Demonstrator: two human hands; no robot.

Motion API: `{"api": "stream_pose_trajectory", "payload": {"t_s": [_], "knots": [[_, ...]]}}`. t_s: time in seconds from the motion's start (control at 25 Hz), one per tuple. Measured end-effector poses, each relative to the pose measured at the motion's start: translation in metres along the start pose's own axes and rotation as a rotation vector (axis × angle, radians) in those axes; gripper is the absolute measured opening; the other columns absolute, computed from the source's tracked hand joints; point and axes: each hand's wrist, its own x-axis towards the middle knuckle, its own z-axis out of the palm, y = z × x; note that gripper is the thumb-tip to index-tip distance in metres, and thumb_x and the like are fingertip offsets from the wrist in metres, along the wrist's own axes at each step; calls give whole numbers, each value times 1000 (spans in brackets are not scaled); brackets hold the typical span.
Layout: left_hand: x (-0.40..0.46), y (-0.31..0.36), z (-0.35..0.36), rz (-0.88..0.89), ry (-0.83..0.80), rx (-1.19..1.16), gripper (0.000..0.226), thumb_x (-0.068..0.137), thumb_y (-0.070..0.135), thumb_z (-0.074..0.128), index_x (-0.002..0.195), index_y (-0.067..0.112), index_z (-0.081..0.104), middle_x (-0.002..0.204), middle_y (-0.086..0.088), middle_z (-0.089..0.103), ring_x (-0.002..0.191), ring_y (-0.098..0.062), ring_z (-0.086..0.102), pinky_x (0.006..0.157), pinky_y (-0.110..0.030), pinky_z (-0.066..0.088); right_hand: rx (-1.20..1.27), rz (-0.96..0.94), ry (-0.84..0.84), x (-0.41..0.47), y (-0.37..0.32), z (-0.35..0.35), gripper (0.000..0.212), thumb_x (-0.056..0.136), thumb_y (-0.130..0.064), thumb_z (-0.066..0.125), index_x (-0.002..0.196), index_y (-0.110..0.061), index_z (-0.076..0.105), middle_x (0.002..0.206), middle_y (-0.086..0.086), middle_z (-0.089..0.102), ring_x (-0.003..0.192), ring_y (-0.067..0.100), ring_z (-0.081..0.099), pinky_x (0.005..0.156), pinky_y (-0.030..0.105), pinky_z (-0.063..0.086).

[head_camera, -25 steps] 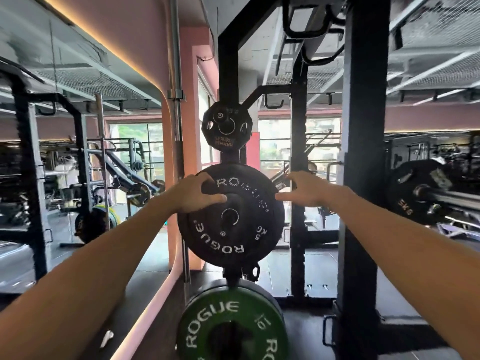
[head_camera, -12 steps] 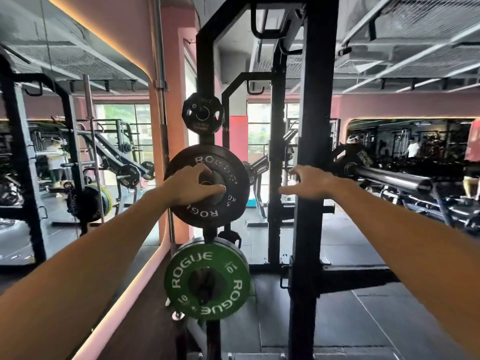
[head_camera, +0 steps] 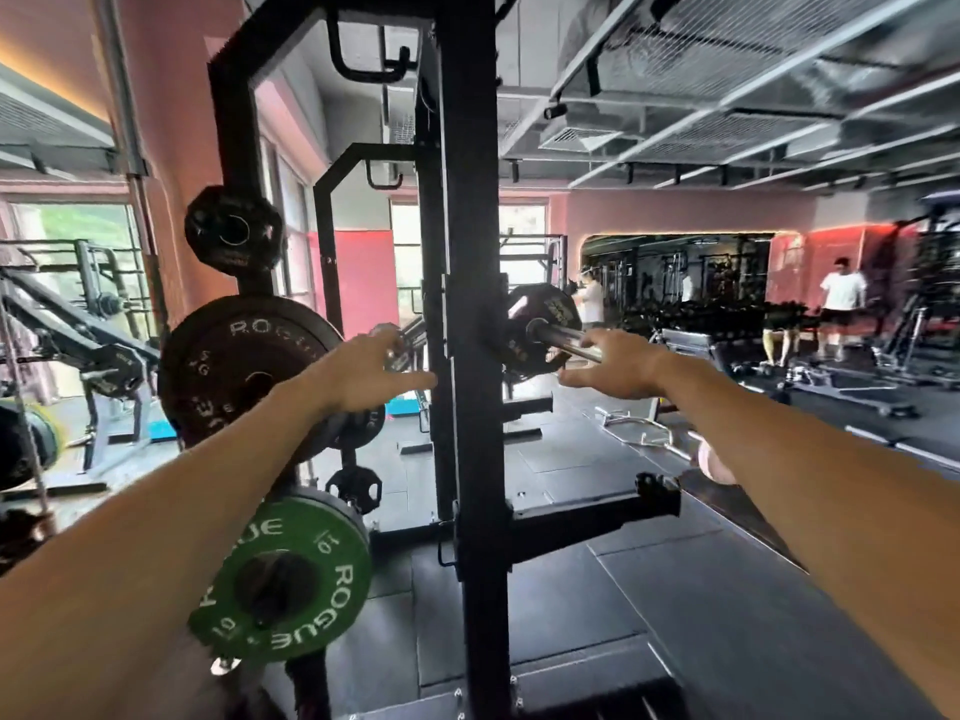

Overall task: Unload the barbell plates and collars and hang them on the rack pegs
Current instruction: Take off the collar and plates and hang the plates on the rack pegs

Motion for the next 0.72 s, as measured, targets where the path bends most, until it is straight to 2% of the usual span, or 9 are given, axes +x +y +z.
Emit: {"api": "stream_pose_trajectory", "payload": {"t_s": [0.12,0.28,0.4,0.6,0.72], "knots": [[36,50,42,12,18,-39,61,85,54,65,129,16,51,125,-2,51,112,-17,48,88,-30,35,-31,23,4,5,71,-26,77,84,-55,62,145,-16,34,145,10,42,126,28,47,103,37,40],[82,111,86,-10,38,-86,65,85,54,65,134,15,49,136,-7,52,115,-20,49,88,-29,35,-34,24,6,26,157,-54,76,86,-53,61,146,-15,33,151,11,37,132,29,42,107,37,37],[112,145,112,-21,65,-86,63,87,52,64,136,16,47,140,-7,50,124,-23,49,92,-31,36,2,23,1,50,211,-61,73,86,-52,60,146,-18,34,151,9,37,133,29,42,107,40,37],[153,156,131,-99,85,-61,59,86,51,64,133,18,48,136,-9,51,121,-24,49,89,-30,34,-7,23,-49,94,259,-50,73,89,-53,56,147,-16,32,150,9,38,133,29,42,109,43,36],[183,148,143,-136,117,-27,55,87,50,64,130,19,50,128,-8,54,112,-22,51,87,-31,36,4,-16,-54,125,273,-38,71,88,-53,56,144,-14,35,150,8,39,132,28,43,108,43,37]]}}
